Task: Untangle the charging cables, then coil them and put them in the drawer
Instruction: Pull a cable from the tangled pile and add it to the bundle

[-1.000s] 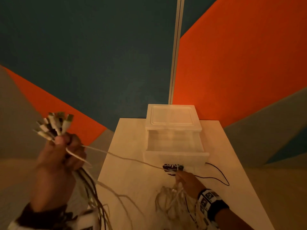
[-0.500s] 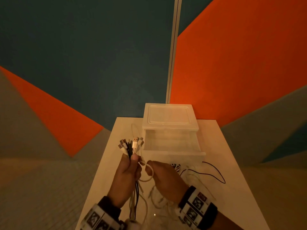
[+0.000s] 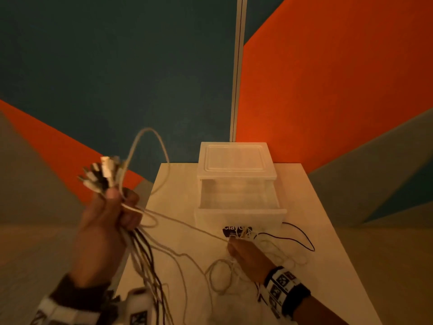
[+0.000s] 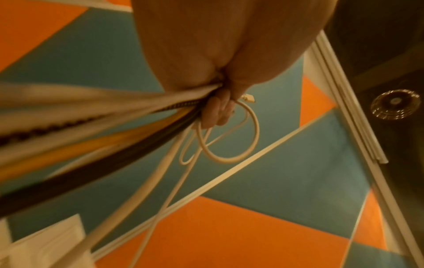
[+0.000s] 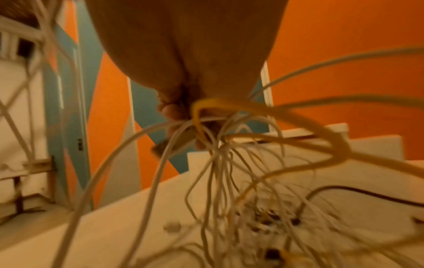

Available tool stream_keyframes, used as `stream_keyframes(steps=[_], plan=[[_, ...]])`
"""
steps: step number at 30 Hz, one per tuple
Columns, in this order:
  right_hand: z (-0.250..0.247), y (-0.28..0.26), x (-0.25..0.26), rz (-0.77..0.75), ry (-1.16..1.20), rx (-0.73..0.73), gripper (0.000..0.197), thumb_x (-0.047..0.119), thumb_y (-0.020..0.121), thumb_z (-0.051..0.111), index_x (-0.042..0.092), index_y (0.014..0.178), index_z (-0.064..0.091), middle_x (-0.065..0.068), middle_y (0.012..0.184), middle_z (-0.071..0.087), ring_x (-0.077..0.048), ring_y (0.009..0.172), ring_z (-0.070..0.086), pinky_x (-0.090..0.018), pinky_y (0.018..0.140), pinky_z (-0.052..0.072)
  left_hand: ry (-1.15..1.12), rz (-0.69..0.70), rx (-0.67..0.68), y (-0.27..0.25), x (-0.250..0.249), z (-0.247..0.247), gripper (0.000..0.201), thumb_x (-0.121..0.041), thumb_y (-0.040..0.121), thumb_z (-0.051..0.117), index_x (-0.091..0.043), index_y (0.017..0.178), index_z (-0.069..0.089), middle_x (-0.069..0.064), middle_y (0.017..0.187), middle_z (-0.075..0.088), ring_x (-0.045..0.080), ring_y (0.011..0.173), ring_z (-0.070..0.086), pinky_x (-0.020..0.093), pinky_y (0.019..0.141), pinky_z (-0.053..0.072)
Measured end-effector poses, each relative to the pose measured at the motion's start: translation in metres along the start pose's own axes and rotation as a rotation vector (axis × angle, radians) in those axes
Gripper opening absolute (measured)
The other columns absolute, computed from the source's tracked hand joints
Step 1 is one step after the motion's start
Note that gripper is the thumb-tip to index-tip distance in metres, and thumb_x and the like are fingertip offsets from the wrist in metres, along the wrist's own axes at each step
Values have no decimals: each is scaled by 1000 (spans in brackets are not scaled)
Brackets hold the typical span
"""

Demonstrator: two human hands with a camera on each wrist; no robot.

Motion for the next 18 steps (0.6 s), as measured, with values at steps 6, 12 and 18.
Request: stream_keyframes(steps=[6,12,18], plan=[[-2,-5,-27,210,-154,150,40,12,104,34,6,142,43,-12,139,49,-27,129,46,-27,110,30,-317,13,204,16,-28,-28,13,-18,101,44,-10,91,48,-2,68,53,6,51,44,19,46,41],[-9,1,-14,97,-121,-53,26,23,99,43,11,110,63,-3,104,62,-21,96,56,-40,92,46,195,-118,-44,-15,8,-10,39,-10,102,35,-24,78,62,-6,65,53,3,45,37,16,42,32],[-13,5,46,-192,-28,-236,24,9,100,41,7,113,61,-1,105,66,-5,94,57,-33,88,50,322,-441,-67,-55,87,26,13,-12,100,44,-6,93,52,4,69,55,2,46,43,17,42,35]])
Point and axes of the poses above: each hand's wrist, its own y-axis towards the middle knuckle, its own z-axis out of the palm, x = y × z, the point moved 1 cm from there along y, towards the middle knuckle
